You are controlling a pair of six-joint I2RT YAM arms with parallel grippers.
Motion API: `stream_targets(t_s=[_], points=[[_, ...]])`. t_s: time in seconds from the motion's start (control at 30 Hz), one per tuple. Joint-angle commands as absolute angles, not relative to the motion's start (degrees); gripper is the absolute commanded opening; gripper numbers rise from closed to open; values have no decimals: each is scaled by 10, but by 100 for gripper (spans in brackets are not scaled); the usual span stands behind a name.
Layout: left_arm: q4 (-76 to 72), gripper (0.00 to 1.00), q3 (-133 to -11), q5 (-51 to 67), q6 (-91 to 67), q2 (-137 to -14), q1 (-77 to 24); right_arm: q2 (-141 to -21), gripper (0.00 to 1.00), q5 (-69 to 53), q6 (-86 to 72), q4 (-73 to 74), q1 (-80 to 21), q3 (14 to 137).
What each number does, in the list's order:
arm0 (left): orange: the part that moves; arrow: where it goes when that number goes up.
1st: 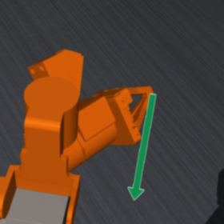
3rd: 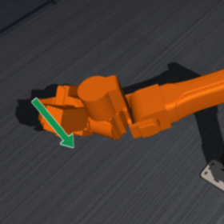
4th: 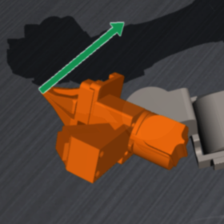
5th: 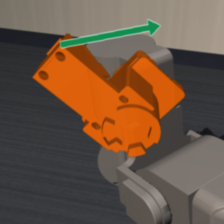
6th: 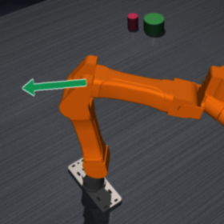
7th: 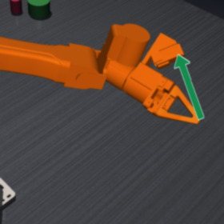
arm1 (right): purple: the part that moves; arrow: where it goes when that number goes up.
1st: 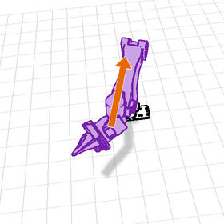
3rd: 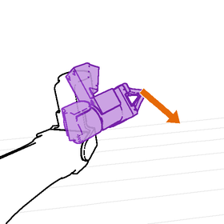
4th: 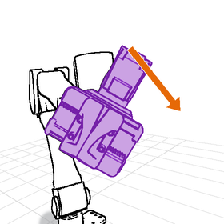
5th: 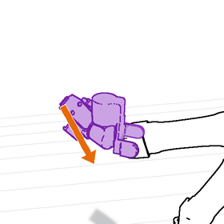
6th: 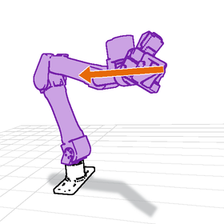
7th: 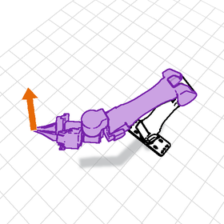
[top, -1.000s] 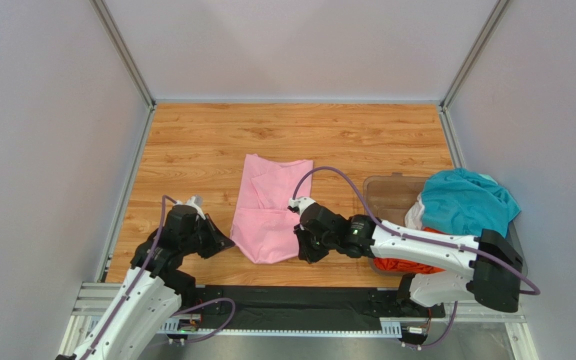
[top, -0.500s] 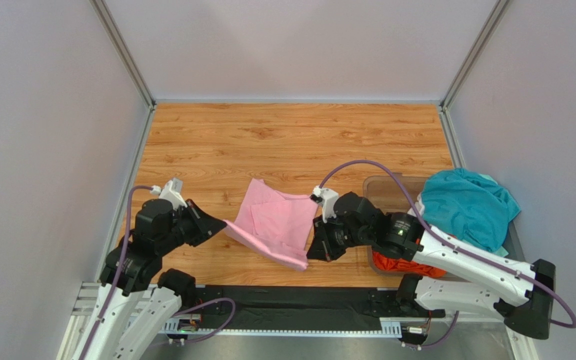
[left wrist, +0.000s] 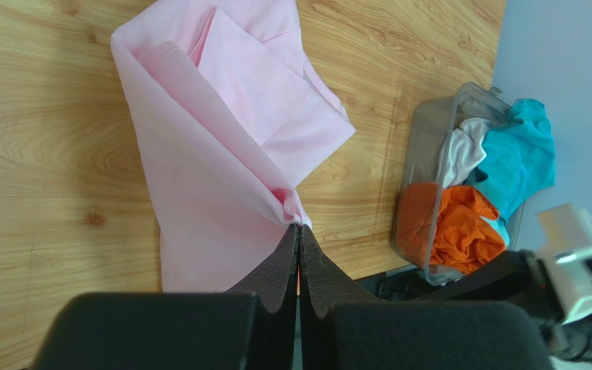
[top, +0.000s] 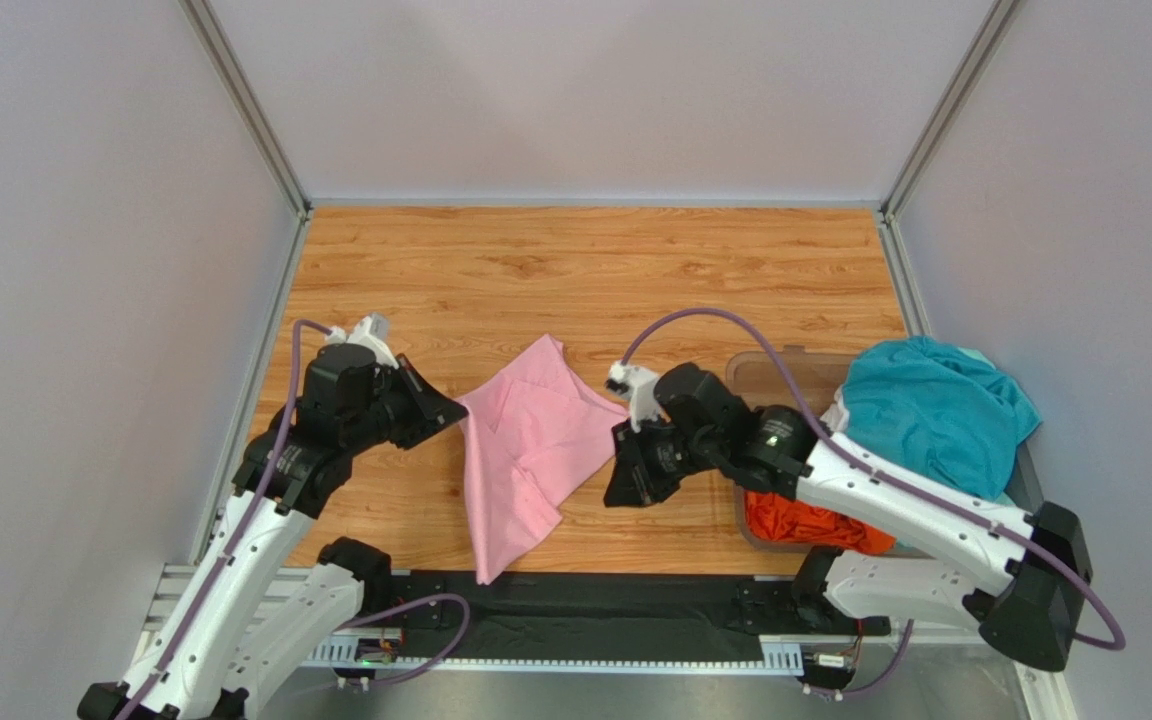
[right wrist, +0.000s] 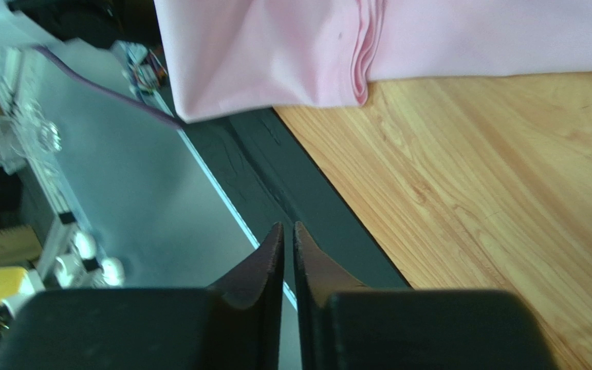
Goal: Fold and stack the t-shirts
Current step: Fold the tshirt
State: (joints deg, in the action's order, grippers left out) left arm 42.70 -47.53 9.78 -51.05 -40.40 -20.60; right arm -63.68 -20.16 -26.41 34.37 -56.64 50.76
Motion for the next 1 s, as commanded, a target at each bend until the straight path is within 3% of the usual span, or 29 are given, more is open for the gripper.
stream_targets(t_s=[0.0,0.03,0.27,0.4,0.67,0.97], points=[[402,0,-476,98,-506,-395,-207,-687,22,-109,-229,311,-642,547],[403,0,-473,95,-507,-388,-207,-699,32,-86,-231,302,-660,555],[438,0,-446,30,-514,-369,-206,-835,50,76,-250,211,-774,605],[469,0,-428,-32,-526,-367,-206,-896,50,129,-317,244,-770,638],[506,0,-378,-186,-561,-365,-205,-973,42,96,-381,251,-670,645],[486,0,-348,-173,-548,-408,-175,-1065,34,34,-361,269,-560,665]])
